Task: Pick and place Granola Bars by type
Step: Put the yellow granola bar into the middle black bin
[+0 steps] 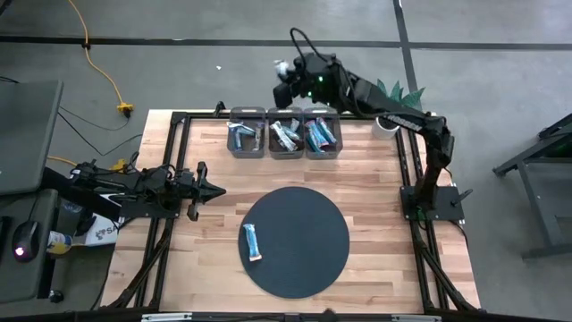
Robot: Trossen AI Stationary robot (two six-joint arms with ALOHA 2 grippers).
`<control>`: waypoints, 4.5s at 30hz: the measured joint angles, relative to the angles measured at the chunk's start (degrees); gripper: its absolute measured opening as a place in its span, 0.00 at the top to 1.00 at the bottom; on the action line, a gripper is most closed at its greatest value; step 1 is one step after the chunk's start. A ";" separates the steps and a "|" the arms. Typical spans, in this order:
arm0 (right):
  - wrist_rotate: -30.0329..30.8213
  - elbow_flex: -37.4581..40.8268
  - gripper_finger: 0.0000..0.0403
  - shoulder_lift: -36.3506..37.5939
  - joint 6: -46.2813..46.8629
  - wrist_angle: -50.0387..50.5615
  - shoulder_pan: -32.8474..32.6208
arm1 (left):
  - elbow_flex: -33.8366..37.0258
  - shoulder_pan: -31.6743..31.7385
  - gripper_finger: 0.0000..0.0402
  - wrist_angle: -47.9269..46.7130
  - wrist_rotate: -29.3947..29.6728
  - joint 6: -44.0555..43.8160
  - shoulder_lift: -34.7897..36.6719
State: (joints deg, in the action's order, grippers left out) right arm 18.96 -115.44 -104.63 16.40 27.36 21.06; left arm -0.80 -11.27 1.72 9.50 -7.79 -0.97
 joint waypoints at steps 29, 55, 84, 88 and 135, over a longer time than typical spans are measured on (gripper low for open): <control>-17.06 0.00 0.83 -22.13 21.20 14.19 9.68 | 0.00 0.02 1.00 0.00 0.00 0.00 -0.02; -24.52 0.02 0.83 -23.94 23.34 14.95 9.66 | -0.01 0.01 1.00 0.01 0.00 0.00 0.00; -31.49 0.02 0.55 -20.53 22.14 11.74 8.79 | -0.02 0.02 1.00 0.01 -0.02 0.00 0.00; -31.32 0.02 0.54 -16.44 21.58 8.53 8.79 | -0.01 0.00 1.00 0.01 -0.02 0.00 -0.01; -7.76 -0.02 0.54 -0.03 12.70 -22.14 -32.80 | 0.00 0.01 1.00 0.01 -0.02 0.00 0.00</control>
State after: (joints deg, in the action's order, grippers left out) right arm 11.21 -115.46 -104.66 29.10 5.21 -11.74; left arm -0.80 -11.26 1.73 9.47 -7.79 -0.97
